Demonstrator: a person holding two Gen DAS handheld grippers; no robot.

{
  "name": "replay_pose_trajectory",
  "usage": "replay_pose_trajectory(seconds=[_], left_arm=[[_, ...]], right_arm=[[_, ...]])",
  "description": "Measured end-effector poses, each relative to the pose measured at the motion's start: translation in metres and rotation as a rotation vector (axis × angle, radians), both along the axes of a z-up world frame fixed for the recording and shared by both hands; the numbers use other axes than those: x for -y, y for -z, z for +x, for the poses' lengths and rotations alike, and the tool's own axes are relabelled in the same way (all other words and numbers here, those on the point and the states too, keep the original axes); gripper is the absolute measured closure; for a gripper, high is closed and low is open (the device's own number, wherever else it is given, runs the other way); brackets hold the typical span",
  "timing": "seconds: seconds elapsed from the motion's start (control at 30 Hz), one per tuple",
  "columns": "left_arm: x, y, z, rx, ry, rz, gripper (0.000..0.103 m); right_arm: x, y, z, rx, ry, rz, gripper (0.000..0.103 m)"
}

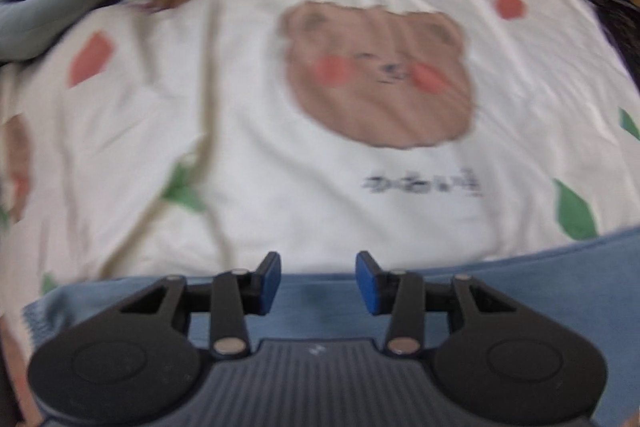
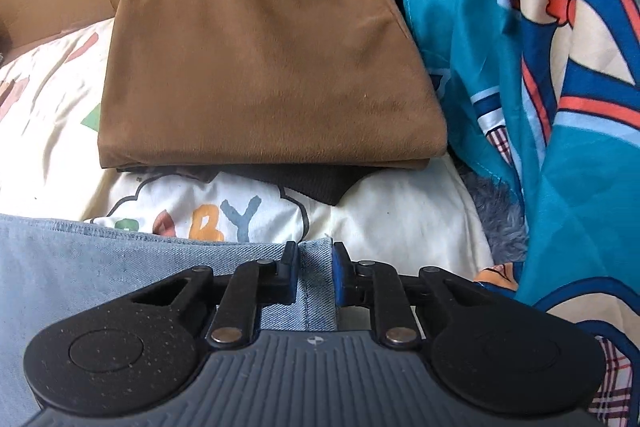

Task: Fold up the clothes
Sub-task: 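Pinch the jeans hem with the right tool while the left tool pinches the jeans side edge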

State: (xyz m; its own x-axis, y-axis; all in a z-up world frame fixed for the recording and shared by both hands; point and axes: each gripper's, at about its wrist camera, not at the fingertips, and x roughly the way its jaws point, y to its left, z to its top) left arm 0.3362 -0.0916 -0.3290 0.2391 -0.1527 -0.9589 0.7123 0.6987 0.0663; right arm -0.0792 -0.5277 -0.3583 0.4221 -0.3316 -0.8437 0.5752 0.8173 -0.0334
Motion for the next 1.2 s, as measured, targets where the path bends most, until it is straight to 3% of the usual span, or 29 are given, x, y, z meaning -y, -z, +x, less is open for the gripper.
replay_pose_trajectory(seconds=[0.13,0.47,0.57,0.8,1.2], left_arm=[[0.028,0.004,-0.024,-0.042,0.134,-0.065,0.059],[0.099,0.018,-0.084,-0.136,0.516,-0.121,0.065],[0.112,0.026,-0.089,-0.193,0.563,-0.146,0.068],[0.131,0.042,-0.098,-0.233,0.693,-0.118,0.070],[0.136,0.049,-0.112,-0.229,0.891,-0.048,0.100]], right_arm=[[0.000,-0.003,-0.002,0.001,0.016,-0.008,0.087],[-0.005,-0.005,-0.004,0.010,0.055,-0.020,0.087],[-0.007,-0.005,-0.005,0.012,0.058,-0.019,0.087],[-0.004,-0.004,-0.005,0.013,0.060,-0.005,0.087],[0.000,0.000,-0.004,0.019,0.063,0.021,0.087]])
